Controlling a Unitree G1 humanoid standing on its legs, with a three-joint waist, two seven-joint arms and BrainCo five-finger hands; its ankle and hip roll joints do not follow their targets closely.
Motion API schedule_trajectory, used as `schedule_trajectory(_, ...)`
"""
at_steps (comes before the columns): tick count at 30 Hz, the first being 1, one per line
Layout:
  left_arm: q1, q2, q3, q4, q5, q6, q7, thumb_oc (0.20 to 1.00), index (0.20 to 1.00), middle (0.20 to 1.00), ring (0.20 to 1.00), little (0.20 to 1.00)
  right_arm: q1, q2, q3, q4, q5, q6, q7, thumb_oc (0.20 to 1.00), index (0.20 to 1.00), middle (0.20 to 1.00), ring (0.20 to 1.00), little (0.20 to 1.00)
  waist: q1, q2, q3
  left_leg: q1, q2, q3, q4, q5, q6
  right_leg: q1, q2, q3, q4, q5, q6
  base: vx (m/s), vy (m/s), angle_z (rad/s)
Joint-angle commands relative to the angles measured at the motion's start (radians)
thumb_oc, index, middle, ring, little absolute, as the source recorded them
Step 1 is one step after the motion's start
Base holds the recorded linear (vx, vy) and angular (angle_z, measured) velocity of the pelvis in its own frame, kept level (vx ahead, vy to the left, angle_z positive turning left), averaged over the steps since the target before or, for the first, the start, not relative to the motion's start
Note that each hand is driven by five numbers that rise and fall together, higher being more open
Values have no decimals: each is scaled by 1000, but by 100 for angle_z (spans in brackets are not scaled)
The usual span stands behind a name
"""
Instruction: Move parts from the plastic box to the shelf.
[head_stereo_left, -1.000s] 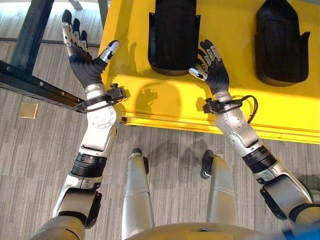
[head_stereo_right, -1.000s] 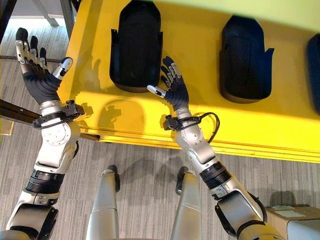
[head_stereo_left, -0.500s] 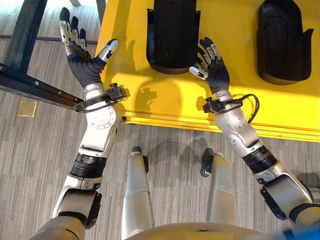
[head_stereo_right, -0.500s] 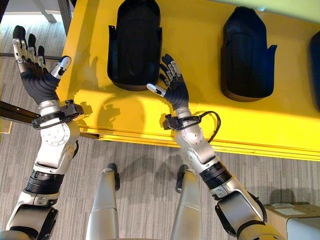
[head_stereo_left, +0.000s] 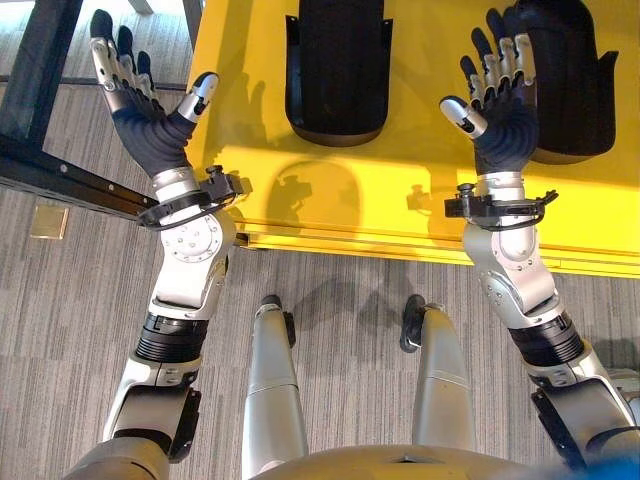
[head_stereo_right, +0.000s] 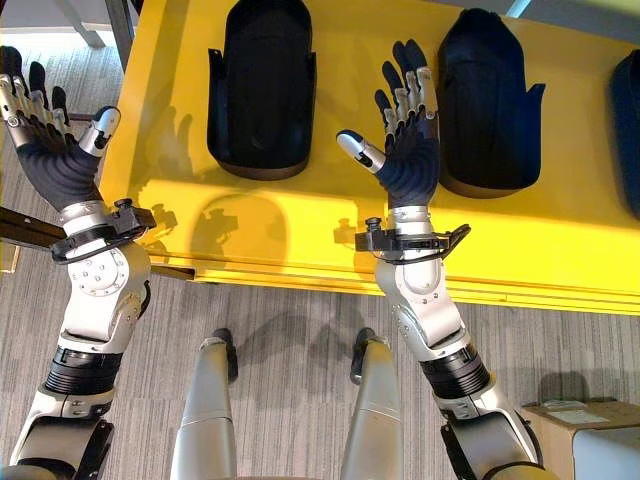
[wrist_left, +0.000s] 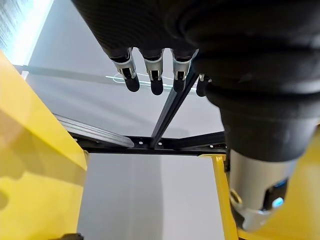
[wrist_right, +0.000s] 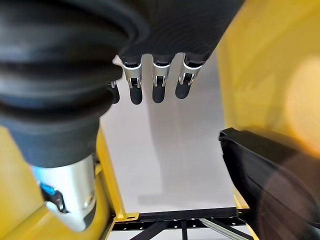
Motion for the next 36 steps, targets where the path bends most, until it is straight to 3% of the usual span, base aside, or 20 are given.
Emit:
schedule_trajectory(1, 10, 43, 37, -93, 53, -43, 6, 1000, 1000, 1000, 1000, 1000, -19, -12, -24, -105, -89, -75, -17, 1000, 1000, 1000, 1000, 1000, 0, 8, -52, -38, -31, 63, -65, 27, 115, 22, 38, 30, -61, 18, -45, 0, 0, 0)
schedule_trajectory(5, 37, 47, 42, -109, 43, -49, -12, 1000, 1000, 1000, 1000, 1000, 9, -15, -18, -141, -61, -81, 12, 1000, 1000, 1000, 1000, 1000, -3, 5, -54, -23, -28, 63, -67, 28, 112, 37, 40, 27, -64, 18, -45, 0, 0, 0)
schedule_trajectory(9, 117, 52, 49, -151, -52, -99, -102, 1000, 1000, 1000, 1000, 1000, 87, -27, -22, -186, 12, -91, 80, 1000, 1000, 1000, 1000, 1000, -8, -1, -55, 53, -20, 66, -100, 32, 108, 113, 46, 14, -99, 26, -38, 2, 0, -1)
schedule_trajectory(11, 170, 53, 38, -169, -159, -120, -195, 1000, 1000, 1000, 1000, 1000, 151, -33, -27, -191, 59, -89, 130, 1000, 1000, 1000, 1000, 1000, -10, -4, -53, 107, -16, 67, -117, 34, 104, 175, 48, 11, -132, 32, -34, 21, -8, -6)
schedule_trajectory(15, 309, 53, -4, -157, -304, -117, -399, 1000, 1000, 1000, 1000, 1000, 321, -71, -66, -168, 70, -56, 230, 1000, 1000, 1000, 1000, 1000, -20, -6, -14, 324, -18, 67, -219, 78, 111, 412, 53, 4, -275, 74, -23, 8, -4, -4)
schedule_trajectory(16, 310, 53, -4, -157, -305, -118, -401, 1000, 1000, 1000, 1000, 1000, 323, -71, -67, -169, 70, -55, 230, 1000, 1000, 1000, 1000, 1000, -20, -5, -7, 336, -18, 67, -224, 79, 111, 425, 54, 2, -281, 76, -23, 106, 9, -8)
schedule_trajectory(17, 394, 48, -29, -120, -378, -102, -514, 1000, 1000, 1000, 1000, 1000, 410, -101, -107, -131, 58, -44, 283, 1000, 1000, 1000, 1000, 1000, -27, -2, 17, 494, -10, 71, -297, 89, 107, 601, 54, -14, -388, 90, -6, 122, 19, -8)
schedule_trajectory(19, 450, 58, -36, -108, -411, -86, -584, 1000, 1000, 1000, 1000, 1000, 462, -107, -127, -101, 63, -47, 325, 1000, 1000, 1000, 1000, 1000, -31, 3, 22, 580, -1, 76, -346, 99, 107, 697, 57, -24, -460, 106, 6, 128, 26, -5)
schedule_trajectory(22, 565, 57, -51, -21, -443, -53, -697, 1000, 1000, 1000, 1000, 1000, 567, -95, -140, 17, 107, -20, 405, 1000, 1000, 1000, 1000, 1000, -39, 5, 20, 786, 1, 108, -520, 134, 105, 899, 63, -47, -633, 163, 42, 118, 52, -17)
schedule_trajectory(26, 612, 43, -56, 34, -428, -43, -722, 1000, 1000, 1000, 1000, 1000, 630, -85, -161, 69, 106, -12, 427, 1000, 1000, 1000, 1000, 1000, -41, 4, 1, 883, -9, 131, -621, 158, 105, 983, 61, -50, -726, 196, 57, 88, 29, -10)
schedule_trajectory(31, 687, -32, -91, 198, -401, 21, -751, 1000, 1000, 1000, 1000, 1000, 710, -41, -174, 214, 86, 45, 435, 1000, 1000, 1000, 1000, 1000, -53, 0, -99, 1047, -18, 184, -877, 248, 98, 1081, 63, -51, -898, 276, 69, 134, 30, -20)
schedule_trajectory(36, 649, -53, -113, 237, -378, 28, -722, 1000, 1000, 1000, 1000, 1000, 664, -6, -113, 261, 109, 58, 414, 1000, 1000, 1000, 1000, 1000, -47, 5, -134, 1071, -10, 201, -951, 287, 80, 1101, 65, -69, -972, 306, 69, 57, -15, -1)
